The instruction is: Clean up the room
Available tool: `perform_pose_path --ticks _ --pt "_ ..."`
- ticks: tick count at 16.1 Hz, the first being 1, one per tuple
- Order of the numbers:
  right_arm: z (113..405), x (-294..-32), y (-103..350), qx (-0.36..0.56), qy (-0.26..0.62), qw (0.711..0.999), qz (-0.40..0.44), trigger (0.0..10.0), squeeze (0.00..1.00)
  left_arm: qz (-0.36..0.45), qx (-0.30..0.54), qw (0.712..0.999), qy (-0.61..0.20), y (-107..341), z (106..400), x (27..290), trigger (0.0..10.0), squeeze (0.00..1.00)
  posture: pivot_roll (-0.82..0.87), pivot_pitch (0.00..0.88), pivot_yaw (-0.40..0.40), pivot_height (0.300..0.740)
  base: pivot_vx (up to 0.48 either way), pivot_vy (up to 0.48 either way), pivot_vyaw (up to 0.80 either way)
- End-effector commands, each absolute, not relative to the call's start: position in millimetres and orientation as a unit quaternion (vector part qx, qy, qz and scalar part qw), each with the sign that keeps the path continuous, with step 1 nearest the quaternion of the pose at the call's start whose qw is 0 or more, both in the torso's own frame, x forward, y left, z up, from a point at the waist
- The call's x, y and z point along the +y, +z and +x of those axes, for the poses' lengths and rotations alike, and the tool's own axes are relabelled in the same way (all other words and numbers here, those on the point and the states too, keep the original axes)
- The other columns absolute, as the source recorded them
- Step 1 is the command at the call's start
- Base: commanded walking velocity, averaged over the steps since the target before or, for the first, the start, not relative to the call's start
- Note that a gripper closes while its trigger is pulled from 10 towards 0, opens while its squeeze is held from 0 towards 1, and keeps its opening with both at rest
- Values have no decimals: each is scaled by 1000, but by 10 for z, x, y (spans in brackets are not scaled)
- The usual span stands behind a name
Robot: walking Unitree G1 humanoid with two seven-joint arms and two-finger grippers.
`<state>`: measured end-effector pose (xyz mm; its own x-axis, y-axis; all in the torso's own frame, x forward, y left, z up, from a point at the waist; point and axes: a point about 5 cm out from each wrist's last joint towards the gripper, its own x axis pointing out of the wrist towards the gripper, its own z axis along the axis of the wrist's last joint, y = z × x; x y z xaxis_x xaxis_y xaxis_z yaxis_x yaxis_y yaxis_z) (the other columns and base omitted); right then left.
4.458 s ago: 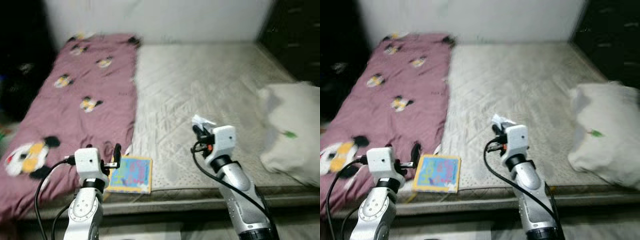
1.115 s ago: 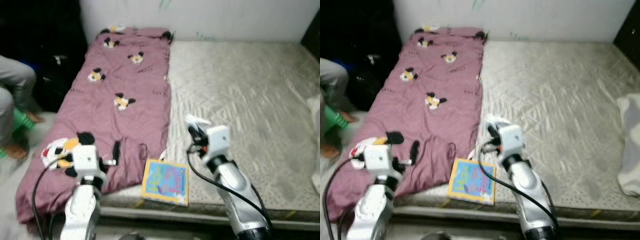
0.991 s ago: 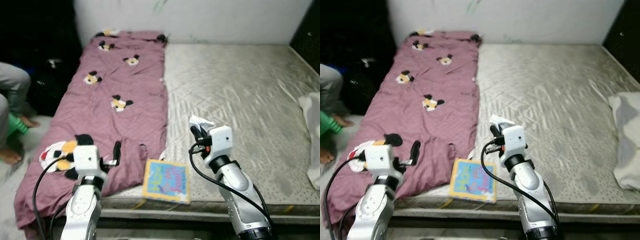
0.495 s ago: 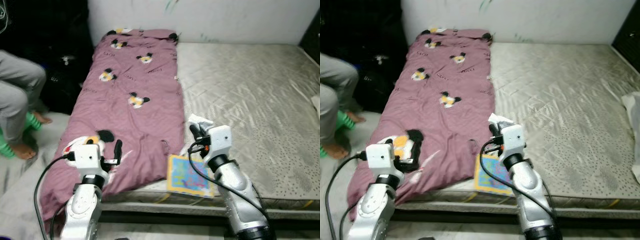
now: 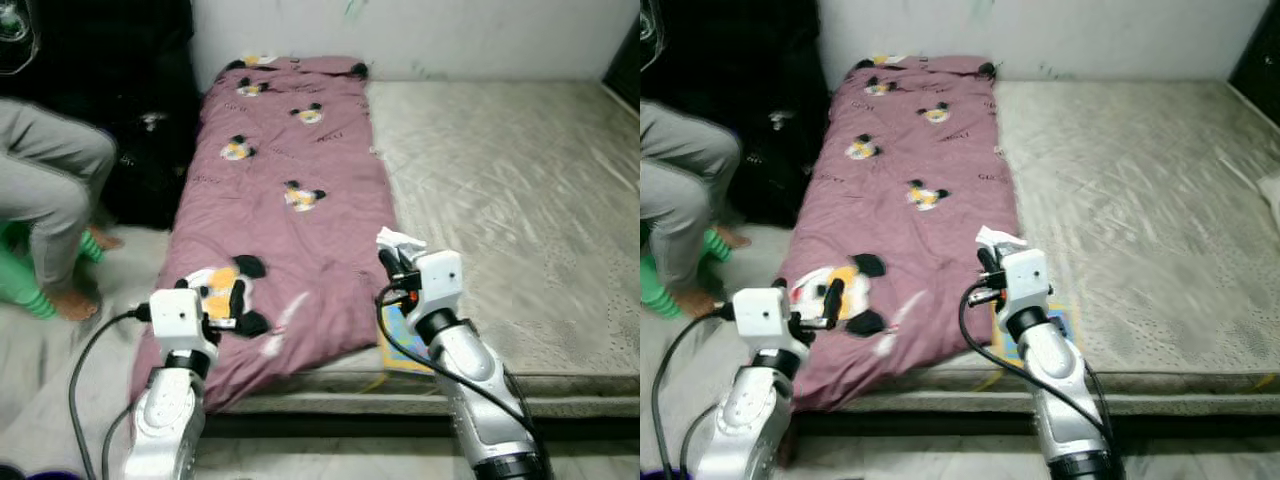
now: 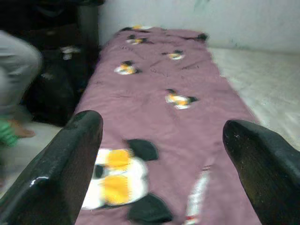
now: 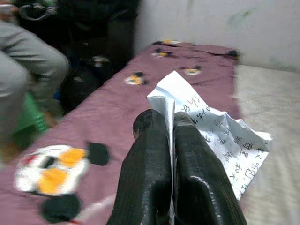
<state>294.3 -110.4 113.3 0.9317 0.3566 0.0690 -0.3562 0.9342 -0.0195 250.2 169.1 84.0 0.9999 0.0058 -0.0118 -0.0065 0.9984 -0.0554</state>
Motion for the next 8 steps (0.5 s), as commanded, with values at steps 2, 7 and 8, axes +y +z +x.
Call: perform_pose_path --ticks 2,7,8 --pt "2953 -1073 1170 -45 188 981 -10 10000 0 -27 7 1000 8 840 2505 1719 10000 0 56 88 13 740 0 480 0" --pt "2950 -1053 1168 -45 191 980 -1 10000 0 -27 7 1000 8 838 2507 1716 10000 0 60 83 12 740 0 480 0" --pt "2948 -1047 1171 -47 192 980 0 10000 0 -25 5 1000 7 842 2508 1715 10000 0 60 83 12 740 0 0 0"
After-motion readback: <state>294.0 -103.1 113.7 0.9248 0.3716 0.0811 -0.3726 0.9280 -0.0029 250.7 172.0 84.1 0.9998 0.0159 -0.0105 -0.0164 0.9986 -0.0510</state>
